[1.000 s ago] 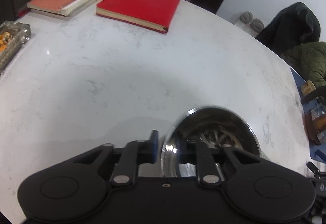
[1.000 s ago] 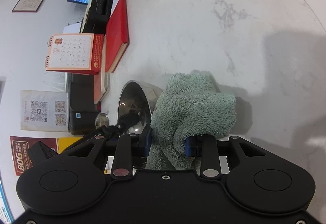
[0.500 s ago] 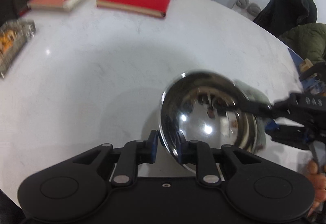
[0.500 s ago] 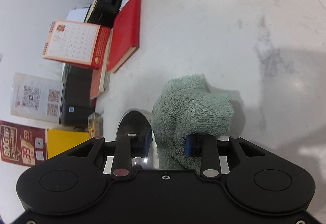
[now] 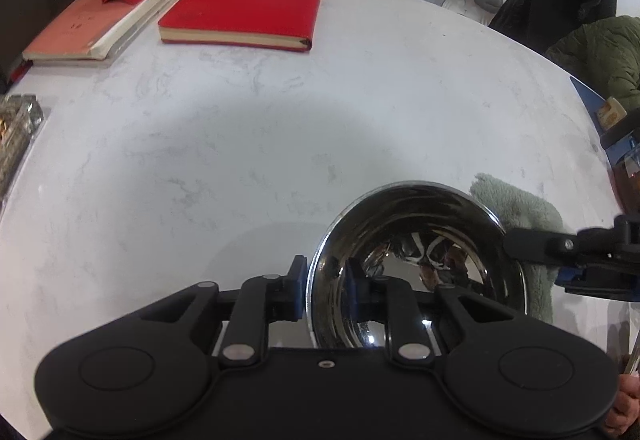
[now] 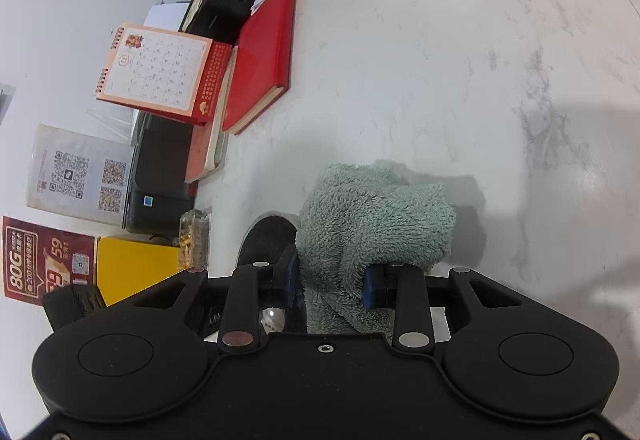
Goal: Clean bowl
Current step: 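Rub the green towel along the bowl's outer wall with the right tool while the left tool holds the rim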
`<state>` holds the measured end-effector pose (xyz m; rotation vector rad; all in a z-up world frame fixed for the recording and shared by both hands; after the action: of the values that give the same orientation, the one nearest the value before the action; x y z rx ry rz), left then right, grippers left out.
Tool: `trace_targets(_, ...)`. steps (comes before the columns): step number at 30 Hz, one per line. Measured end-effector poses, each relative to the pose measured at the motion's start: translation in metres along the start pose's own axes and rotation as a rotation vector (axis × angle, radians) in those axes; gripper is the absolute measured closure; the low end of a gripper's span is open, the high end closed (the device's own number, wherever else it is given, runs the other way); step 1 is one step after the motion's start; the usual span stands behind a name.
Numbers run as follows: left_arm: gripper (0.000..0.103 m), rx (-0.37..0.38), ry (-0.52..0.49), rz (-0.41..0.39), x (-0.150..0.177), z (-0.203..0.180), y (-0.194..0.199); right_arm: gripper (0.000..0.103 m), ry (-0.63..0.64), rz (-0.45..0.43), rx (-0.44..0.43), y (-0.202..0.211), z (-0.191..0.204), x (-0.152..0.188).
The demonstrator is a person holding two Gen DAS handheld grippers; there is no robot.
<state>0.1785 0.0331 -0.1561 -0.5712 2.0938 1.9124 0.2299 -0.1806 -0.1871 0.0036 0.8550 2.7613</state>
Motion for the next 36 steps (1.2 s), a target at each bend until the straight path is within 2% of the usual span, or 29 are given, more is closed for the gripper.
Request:
trace_targets(3,0.084,-0.001,0.035,0.020,0.006,-0.004,-0.004,0.072,-0.034,-0.009,-0.019,-0.001,-0.004,-0.005)
trace_targets(8,0.082,-0.007,0.067,-0.004,0.010,-0.006,-0.004,0.072,-0.085,-0.019,-0.034,-0.003,-0.011,-0.008)
trace_targets(21,0.082,-0.015,0.066,-0.007,0.011,-0.009,-0.004,0.072,-0.183,-0.006,-0.053,0.009,-0.030,0.029)
trace_targets(28,0.082,-0.006,0.064,0.003,0.016,-0.015,-0.003,0.072,-0.169,-0.031,-0.084,-0.002,-0.021,-0.012)
trace_targets(30,0.082,-0.011,0.075,0.000,0.016,-0.014,-0.004,0.072,-0.177,-0.033,-0.090,-0.005,-0.022,-0.015)
trace_targets(36,0.082,-0.011,0.090,-0.002,0.013,-0.012,-0.007,0.072,-0.237,-0.004,-0.096,0.002,-0.037,0.013)
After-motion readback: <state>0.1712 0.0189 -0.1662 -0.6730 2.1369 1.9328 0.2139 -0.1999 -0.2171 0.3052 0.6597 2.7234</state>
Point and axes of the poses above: each gripper's, at about its wrist camera, not at the fingertips, and y roughly against the way its jaws point, z to its left, x to its underside, the point moved 6 cm from there along -y, roughly the way its jaws point, and after that the axes turned 5 degrees about -y, right-handed, at the moved point
